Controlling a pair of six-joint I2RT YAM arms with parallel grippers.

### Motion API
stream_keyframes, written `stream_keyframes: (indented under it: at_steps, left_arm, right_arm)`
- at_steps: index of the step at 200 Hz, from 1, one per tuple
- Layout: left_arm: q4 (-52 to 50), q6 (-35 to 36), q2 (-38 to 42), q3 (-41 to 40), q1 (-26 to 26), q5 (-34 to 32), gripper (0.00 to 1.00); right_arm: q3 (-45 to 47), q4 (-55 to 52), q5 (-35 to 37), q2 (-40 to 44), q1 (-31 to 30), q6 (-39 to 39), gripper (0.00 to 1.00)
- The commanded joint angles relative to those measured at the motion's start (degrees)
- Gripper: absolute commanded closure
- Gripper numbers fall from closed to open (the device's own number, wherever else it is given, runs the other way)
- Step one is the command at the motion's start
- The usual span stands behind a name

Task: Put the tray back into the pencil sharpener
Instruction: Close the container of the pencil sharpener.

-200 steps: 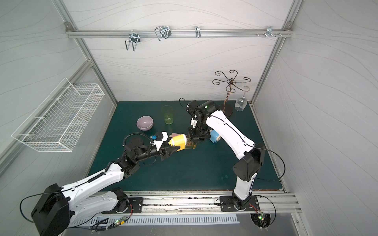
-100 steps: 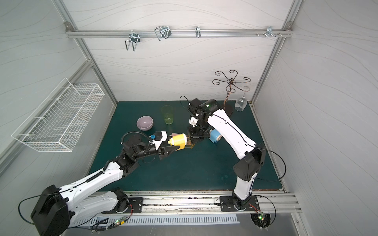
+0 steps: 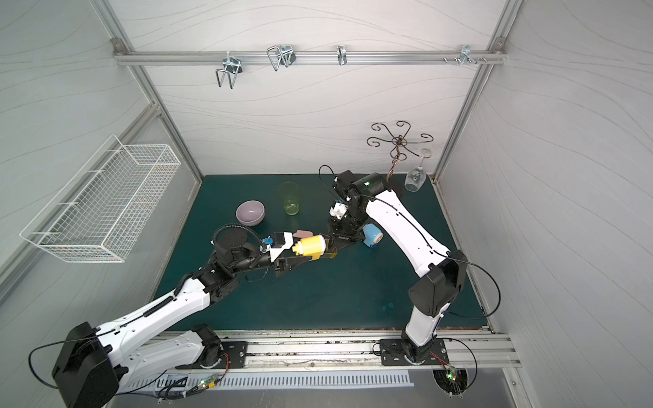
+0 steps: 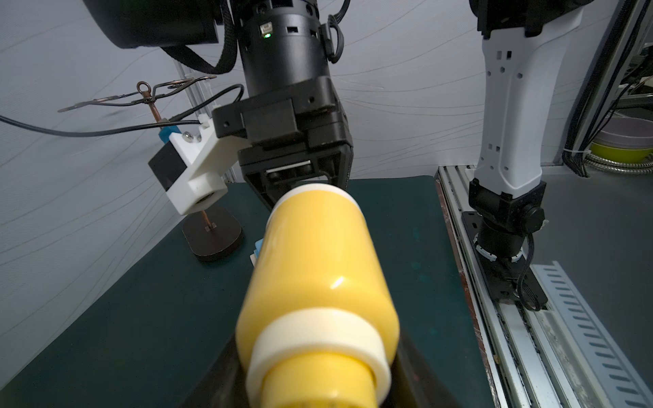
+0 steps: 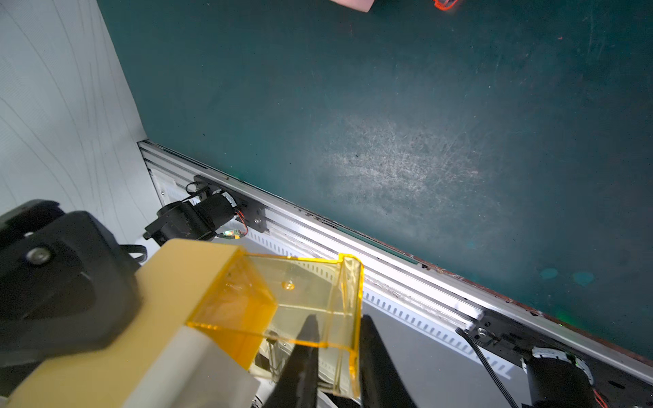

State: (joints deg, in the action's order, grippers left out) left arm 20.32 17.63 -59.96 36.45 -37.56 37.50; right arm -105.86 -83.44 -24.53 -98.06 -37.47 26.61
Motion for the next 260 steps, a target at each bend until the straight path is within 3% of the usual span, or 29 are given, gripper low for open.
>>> stream_keyframes:
  at_steps: [1, 85, 128, 176, 204, 234, 260]
  left_arm:
    - [-1.4, 0.3, -2.2, 0.5, -2.1, 2.7, 1.0]
    - [0.2, 0.4, -4.4, -0.3, -2.1, 3.4, 1.0]
    - [1.0, 1.2, -4.5, -0.6, -2.2, 4.7, 1.0]
    - [5.3, -0.4, -4.6, -1.4, -2.1, 3.3, 1.0]
    - [7.2, -1.7, -4.4, -2.3, -2.2, 3.0, 1.0]
    - [12.0, -4.9, -2.8, -4.5, -2.1, 0.7, 1.0]
    - [20.0, -10.3, -2.5, -6.6, -2.0, -3.8, 1.0]
  right_arm:
    - [1.0, 12.3, -15.6, 3.4, -0.9, 2.7, 0.75]
    - [5.0, 17.5, -19.5, 6.1, 1.7, 6.6, 0.73]
    - [5.2, 16.0, -18.6, 5.4, 1.7, 4.5, 0.86]
    - [4.2, 15.3, -19.3, 4.7, 1.1, 4.2, 0.84]
    - [4.6, 16.3, -14.9, 7.5, 6.2, 6.8, 0.82]
    - [10.1, 16.6, -9.3, 13.0, 15.6, 7.2, 0.88]
    - [16.0, 12.2, -5.9, 13.4, 16.0, 2.6, 0.92]
